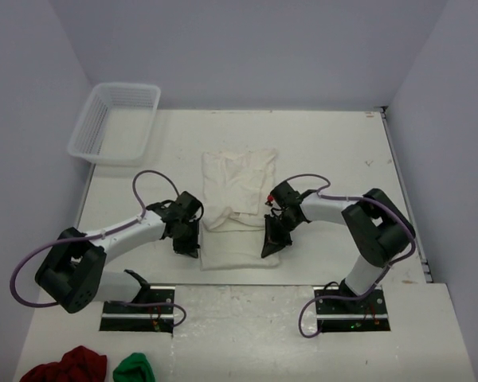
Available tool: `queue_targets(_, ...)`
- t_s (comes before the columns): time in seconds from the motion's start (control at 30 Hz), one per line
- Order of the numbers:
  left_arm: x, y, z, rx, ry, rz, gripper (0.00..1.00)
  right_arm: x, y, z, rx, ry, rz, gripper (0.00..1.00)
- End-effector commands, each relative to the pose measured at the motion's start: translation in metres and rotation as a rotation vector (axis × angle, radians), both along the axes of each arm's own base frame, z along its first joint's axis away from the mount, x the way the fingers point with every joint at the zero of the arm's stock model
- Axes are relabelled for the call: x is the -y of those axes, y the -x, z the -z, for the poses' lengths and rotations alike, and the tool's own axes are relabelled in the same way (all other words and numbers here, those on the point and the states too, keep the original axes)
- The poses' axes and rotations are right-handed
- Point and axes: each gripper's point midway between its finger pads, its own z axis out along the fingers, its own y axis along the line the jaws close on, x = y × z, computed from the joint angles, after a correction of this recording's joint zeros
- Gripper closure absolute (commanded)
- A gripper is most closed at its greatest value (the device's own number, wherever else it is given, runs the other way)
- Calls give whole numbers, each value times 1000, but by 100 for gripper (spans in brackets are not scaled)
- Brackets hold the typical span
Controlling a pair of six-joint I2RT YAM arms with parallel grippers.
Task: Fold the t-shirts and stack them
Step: Fold the folded rectangular tshirt in 1/3 of the way
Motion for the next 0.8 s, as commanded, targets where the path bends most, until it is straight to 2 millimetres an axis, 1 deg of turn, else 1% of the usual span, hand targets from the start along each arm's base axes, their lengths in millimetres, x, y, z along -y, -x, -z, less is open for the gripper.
queue_targets(0.0,-4,3,-8,25,-10,-41,100,3,16,12,18,57,5,100)
queue_targets(0.07,-2,-2,-17,65,-9,-45,100,0,18,9,51,62,-12,100)
queue_targets(0.1,-1,-4,-26,96,3,-42,100,-1,18,6,64,69,-20,100)
queue_targets(0.13,2,-11,-37,147,1,-40,100,-5,14,-1,88,63,-29,100)
queue_targets(0.17,3,-14,-45,168,5,-41,100,-9,12,-12,124,46,-46,100)
queue_targets(0.2,-2,-14,-53,192,-18,-49,100,-8,12,-18,141,60,-53,100)
queue_targets(0.23,-4,-19,-61,229,-33,-51,100,-15,6,-31,176,38,-61,100)
queue_targets(0.27,0,-27,-76,266,-21,-53,100,-13,8,-45,196,39,-71,100)
queue_targets(0.3,-2,-26,-84,278,-25,-51,100,-13,5,-54,217,40,-70,100)
queue_targets(0.33,-2,-30,-90,296,-25,-49,100,-18,-3,-70,256,22,-68,100)
queue_targets(0.37,1,-34,-102,319,-14,-42,100,-19,-6,-80,276,17,-70,100)
queue_targets(0.4,1,-34,-104,314,-22,-37,100,-15,-4,-86,273,33,-71,100)
queue_targets(0.43,3,-36,-109,322,-12,-31,100,-17,-9,-99,303,24,-69,100)
queue_targets(0.5,9,-39,-108,318,-2,-10,100,-13,-9,-101,299,56,-79,100)
queue_targets(0.57,19,-37,-102,296,33,30,100,-12,-12,-97,299,71,-83,100)
queue_targets(0.6,28,-42,-99,295,62,44,100,-12,-14,-93,299,80,-83,100)
queue_targets(0.63,37,-36,-94,255,98,70,100,-12,-13,-83,276,97,-95,100)
queue_targets(0.7,50,-37,-82,221,132,92,100,-16,-17,-74,269,99,-95,100)
queue_targets(0.77,59,-32,-74,188,166,116,100,-20,-20,-63,258,105,-94,100)
